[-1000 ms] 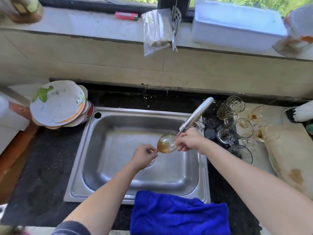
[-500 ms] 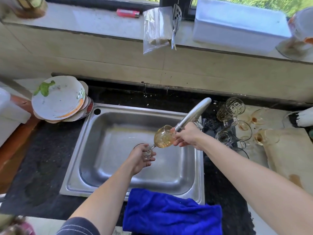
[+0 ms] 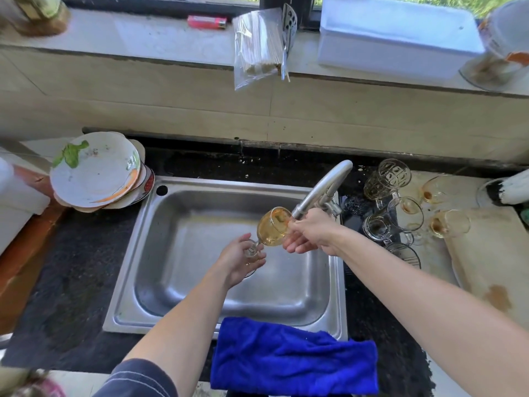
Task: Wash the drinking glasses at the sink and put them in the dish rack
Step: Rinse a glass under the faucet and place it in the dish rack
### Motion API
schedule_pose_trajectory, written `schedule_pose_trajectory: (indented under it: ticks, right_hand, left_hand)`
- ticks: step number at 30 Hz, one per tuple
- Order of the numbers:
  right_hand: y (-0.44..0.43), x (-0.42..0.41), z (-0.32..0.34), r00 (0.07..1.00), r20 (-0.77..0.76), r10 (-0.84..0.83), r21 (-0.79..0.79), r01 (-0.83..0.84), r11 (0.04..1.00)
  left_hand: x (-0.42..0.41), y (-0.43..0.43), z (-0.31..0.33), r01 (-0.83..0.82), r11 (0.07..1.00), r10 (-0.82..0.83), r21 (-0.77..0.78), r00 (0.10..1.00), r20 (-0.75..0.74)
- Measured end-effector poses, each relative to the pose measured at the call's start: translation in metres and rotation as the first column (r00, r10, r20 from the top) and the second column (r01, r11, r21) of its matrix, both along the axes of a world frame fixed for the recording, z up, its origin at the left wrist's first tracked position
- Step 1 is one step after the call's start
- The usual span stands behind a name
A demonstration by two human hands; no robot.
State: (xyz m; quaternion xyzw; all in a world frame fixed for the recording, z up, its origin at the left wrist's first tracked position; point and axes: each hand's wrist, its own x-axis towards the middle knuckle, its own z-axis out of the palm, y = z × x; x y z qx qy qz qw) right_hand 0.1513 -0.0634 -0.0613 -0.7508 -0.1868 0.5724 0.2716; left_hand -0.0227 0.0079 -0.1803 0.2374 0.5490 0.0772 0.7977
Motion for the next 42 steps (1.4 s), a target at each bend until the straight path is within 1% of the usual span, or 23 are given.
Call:
schedule_pose_trajectory:
  ticks: [2, 4, 6, 7, 10, 11, 12, 14, 16, 18, 20, 22, 23, 26, 29, 31, 33, 35, 36, 37, 39, 40, 42]
  right_hand:
    - [0.0, 0.004, 0.003, 0.997, 0.027, 0.068, -0.005, -0.068, 0.998]
    - [0.002, 0.009, 0.007, 0.994, 0.053, 0.094, 0.02, -0.095, 0.995]
    - [0.004, 0.011, 0.009, 0.996, 0.054, 0.076, 0.054, -0.079, 0.995]
    - [0.005, 0.01, 0.008, 0.997, 0.055, 0.061, 0.053, -0.063, 0.997]
    - [0.002, 0.002, 0.004, 0.997, 0.06, 0.037, 0.001, -0.038, 0.999]
    - [0.001, -0.001, 0.003, 0.997, 0.062, 0.047, -0.014, -0.047, 0.999]
    - [0.0, -0.003, 0.003, 0.996, 0.066, 0.066, -0.023, -0.065, 0.998]
    - [-0.001, -0.003, 0.003, 0.992, 0.069, 0.108, -0.024, -0.106, 0.994]
    - [0.001, -0.001, 0.005, 0.992, 0.058, 0.109, 0.009, -0.11, 0.994]
    - [0.004, 0.001, 0.003, 0.994, 0.072, 0.086, 0.051, -0.09, 0.995]
    - [0.004, 0.002, 0.001, 0.992, 0.112, 0.063, 0.063, -0.071, 0.995]
    - [0.002, 0.001, 0.0, 0.988, 0.137, 0.068, 0.046, -0.075, 0.996]
    - [0.001, 0.001, 0.0, 0.988, 0.132, 0.082, 0.036, -0.087, 0.996]
    - [0.0, 0.003, 0.002, 0.992, 0.081, 0.095, 0.038, -0.098, 0.994]
    - [0.0, 0.004, 0.002, 0.988, 0.108, 0.113, 0.075, -0.122, 0.99]
    - [-0.002, 0.003, -0.001, 0.984, 0.144, 0.104, 0.104, -0.12, 0.987]
    - [-0.006, 0.004, -0.006, 0.985, 0.16, 0.071, 0.126, -0.091, 0.988]
    - [-0.011, 0.006, -0.014, 0.995, 0.097, -0.002, 0.13, -0.011, 0.991]
    - [-0.014, 0.007, -0.018, 0.998, 0.027, -0.055, 0.118, 0.051, 0.992]
    - [-0.016, 0.008, -0.022, 0.992, -0.046, -0.114, 0.088, 0.118, 0.989]
    - [-0.019, 0.006, -0.028, 0.957, -0.174, -0.234, 0.017, 0.24, 0.971]
    - [-0.021, 0.004, -0.03, 0.927, -0.23, -0.298, -0.012, 0.303, 0.953]
    - [-0.021, -0.002, -0.034, 0.85, -0.328, -0.413, -0.055, 0.419, 0.906]
  left_hand:
    - [-0.002, 0.0, 0.003, 0.097, 0.995, -0.097, -0.01, 0.995, 0.003]
    - [-0.006, -0.003, 0.004, 0.195, 0.98, -0.196, -0.046, 0.98, -0.017]
    - [-0.008, -0.006, 0.001, 0.207, 0.975, -0.212, -0.075, 0.975, -0.063]
    - [-0.007, -0.007, 0.0, 0.169, 0.983, -0.174, -0.074, 0.982, -0.078]
    - [-0.001, -0.005, -0.004, -0.059, 0.998, 0.059, -0.01, 0.997, -0.059]
    - [0.0, -0.002, -0.004, -0.103, 0.995, 0.103, 0.01, 0.993, -0.051]
    - [0.0, 0.001, -0.003, -0.088, 0.996, 0.089, 0.024, 0.995, -0.053]
    - [-0.003, 0.004, 0.002, 0.044, 0.999, -0.041, 0.022, 0.995, -0.095]
    - [-0.007, 0.003, 0.007, 0.202, 0.979, -0.202, -0.017, 0.97, -0.132]
    - [-0.007, 0.001, 0.012, 0.27, 0.961, -0.275, -0.059, 0.954, -0.122]
    - [-0.003, -0.002, 0.013, 0.174, 0.98, -0.181, -0.098, 0.981, -0.064]
    - [-0.002, -0.002, 0.01, 0.068, 0.995, -0.071, -0.079, 0.997, -0.035]
    - [-0.003, -0.001, 0.008, 0.075, 0.996, -0.077, -0.055, 0.996, -0.04]
    - [-0.004, -0.002, 0.013, 0.216, 0.976, -0.217, -0.023, 0.975, -0.048]
    - [-0.002, -0.003, 0.023, 0.335, 0.942, -0.336, -0.031, 0.932, -0.134]
    - [-0.002, -0.003, 0.023, 0.346, 0.937, -0.349, -0.046, 0.923, -0.164]
    - [-0.002, 0.0, 0.023, 0.244, 0.969, -0.246, -0.029, 0.96, -0.136]
    - [-0.001, 0.008, 0.026, 0.034, 0.997, -0.026, 0.072, 0.993, -0.117]
    - [-0.001, 0.013, 0.03, -0.046, 0.987, 0.064, 0.154, 0.991, -0.114]
    - [-0.001, 0.018, 0.037, -0.077, 0.964, 0.109, 0.256, 0.988, -0.113]
    - [-0.001, 0.024, 0.054, -0.01, 0.869, 0.098, 0.494, 0.983, -0.152]
    - [-0.001, 0.025, 0.065, 0.057, 0.794, 0.069, 0.605, 0.981, -0.184]
    - [0.0, 0.025, 0.089, 0.223, 0.594, 0.007, 0.773, 0.959, -0.282]
